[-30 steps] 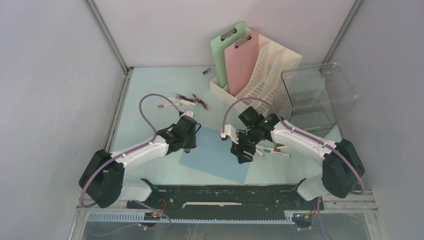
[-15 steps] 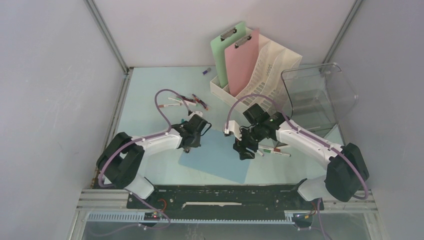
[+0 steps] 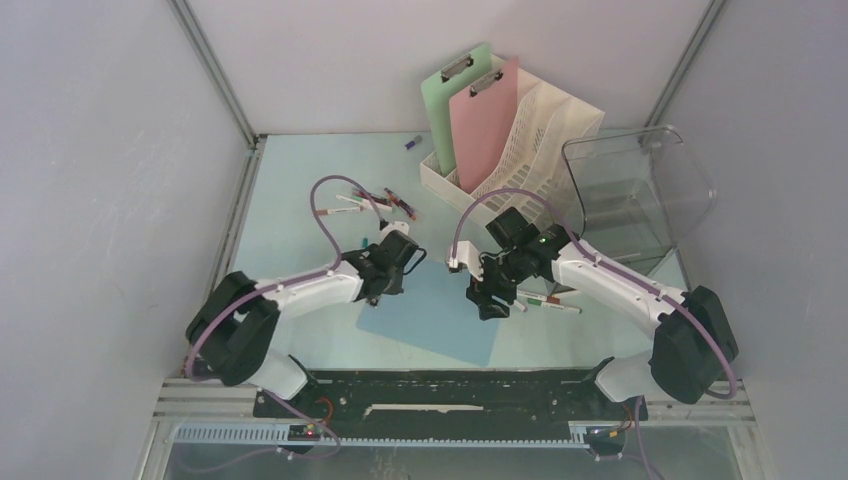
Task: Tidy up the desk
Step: Pick up the folder from the center of the board.
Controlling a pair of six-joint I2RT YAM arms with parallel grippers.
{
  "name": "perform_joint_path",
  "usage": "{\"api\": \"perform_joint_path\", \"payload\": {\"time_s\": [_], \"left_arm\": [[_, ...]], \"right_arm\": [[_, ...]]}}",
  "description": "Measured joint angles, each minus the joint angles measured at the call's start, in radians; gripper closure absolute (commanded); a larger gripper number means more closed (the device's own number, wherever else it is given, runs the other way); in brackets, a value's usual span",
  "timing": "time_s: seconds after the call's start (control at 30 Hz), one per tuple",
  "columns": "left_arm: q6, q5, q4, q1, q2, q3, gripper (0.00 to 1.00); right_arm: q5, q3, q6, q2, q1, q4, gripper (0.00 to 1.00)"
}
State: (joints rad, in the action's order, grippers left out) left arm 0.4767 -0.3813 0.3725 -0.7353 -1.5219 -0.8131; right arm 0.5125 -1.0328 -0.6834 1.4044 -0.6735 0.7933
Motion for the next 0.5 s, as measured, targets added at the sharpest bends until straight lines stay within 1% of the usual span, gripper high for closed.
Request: {"api": "perform_joint_path", "payload": {"time_s": [0.13,0.23,0.33,0.5], "left_arm": [[-0.013,-0.021,-0.013,-0.005,0.121,0.023,0.72],[-0.021,-0.037,-0.030,-0.004,0.148,0.026,0.72],[-0.029,-0.041,-0.034,-0.003,0.109,0.026,0.73],[-0.034,-0.056,-0.014,-0.002,-0.013,0.022,0.76]], "right_arm": [[-0.003,0.000,0.000,0.000,0.000,0.000,0.32],[-0.006,0.000,0.000,0.000,0.000,0.000,0.32],[-0.007,0.000,0.000,0.000,0.000,0.000,0.32],[-0.008,0.000,0.000,0.000,0.000,0.000,0.32]]}}
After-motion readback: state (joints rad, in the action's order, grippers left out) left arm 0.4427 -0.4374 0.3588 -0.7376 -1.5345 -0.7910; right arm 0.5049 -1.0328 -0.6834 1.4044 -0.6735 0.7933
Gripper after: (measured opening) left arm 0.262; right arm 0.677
